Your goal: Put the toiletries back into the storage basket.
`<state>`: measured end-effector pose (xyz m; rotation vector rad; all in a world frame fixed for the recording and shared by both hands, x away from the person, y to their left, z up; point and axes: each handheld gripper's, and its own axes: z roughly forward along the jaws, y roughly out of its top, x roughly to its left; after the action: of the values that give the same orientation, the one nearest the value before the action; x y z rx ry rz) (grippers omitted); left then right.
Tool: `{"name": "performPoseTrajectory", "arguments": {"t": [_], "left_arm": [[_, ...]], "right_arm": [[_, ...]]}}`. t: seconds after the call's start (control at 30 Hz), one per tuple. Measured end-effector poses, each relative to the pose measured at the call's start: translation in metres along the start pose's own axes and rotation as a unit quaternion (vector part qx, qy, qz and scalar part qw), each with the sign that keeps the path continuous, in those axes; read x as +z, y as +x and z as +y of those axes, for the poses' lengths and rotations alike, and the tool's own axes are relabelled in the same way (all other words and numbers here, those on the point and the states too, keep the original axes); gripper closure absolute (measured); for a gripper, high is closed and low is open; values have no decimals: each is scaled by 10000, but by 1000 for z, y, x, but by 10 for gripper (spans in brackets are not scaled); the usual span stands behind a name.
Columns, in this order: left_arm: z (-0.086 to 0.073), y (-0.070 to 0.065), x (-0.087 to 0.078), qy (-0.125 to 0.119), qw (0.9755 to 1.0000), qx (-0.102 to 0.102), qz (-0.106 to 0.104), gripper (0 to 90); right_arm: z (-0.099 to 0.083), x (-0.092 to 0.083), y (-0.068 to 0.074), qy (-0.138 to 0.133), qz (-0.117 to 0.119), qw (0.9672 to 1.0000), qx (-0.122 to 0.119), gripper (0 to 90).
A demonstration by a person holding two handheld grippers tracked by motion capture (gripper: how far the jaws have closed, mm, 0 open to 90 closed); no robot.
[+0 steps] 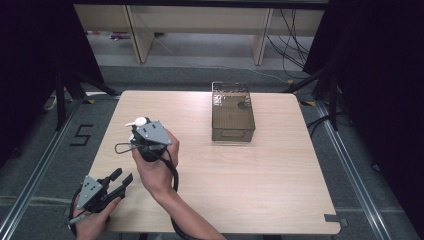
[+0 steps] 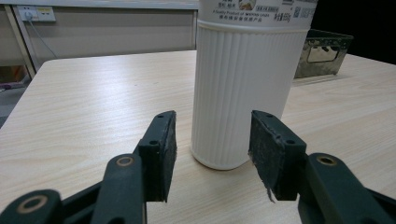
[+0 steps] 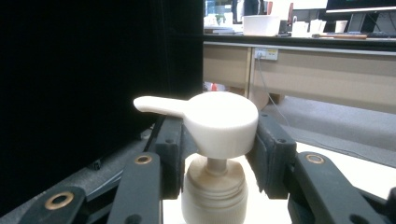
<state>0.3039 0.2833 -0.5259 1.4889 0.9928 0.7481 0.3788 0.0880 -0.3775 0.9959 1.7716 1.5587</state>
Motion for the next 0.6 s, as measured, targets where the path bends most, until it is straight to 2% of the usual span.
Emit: {"name": "performPoseTrajectory", "arguments": {"t": [0.03,0.1,0.17,0.2,0.23,0.33,0.37,0.4,0.5,0.6], "left_arm": [[0,0,0,3,10000,2,1,508],[1,0,-1,75,10000,17,37,508],[1,0,-1,81,10000,17,39,509],[1,0,-1,80,10000,19,39,509],[0,0,1,3,10000,27,-3,509],[0,0,1,2,10000,23,2,509],[0,0,-1,73,10000,15,53,509],[0,0,0,-6,10000,-2,15,509],[0,0,1,13,10000,23,12,509],[0,0,1,23,10000,22,27,508]], "right_arm": [[0,0,0,-34,40,9999,92,602],[3,-4,-5,-113,14,9999,37,602],[5,-7,-6,-68,-17,10000,66,602],[6,-9,-9,-108,-22,9999,-26,602],[7,-11,-10,-92,-35,9999,31,602],[10,-17,-17,-188,-20,9998,-50,602],[11,-20,-19,-172,-77,9998,-29,602],[12,-23,-21,-193,-82,9998,-22,602],[17,-32,-32,-272,-131,9995,-12,602],[19,-37,-37,-287,-154,9995,1,602]]}}
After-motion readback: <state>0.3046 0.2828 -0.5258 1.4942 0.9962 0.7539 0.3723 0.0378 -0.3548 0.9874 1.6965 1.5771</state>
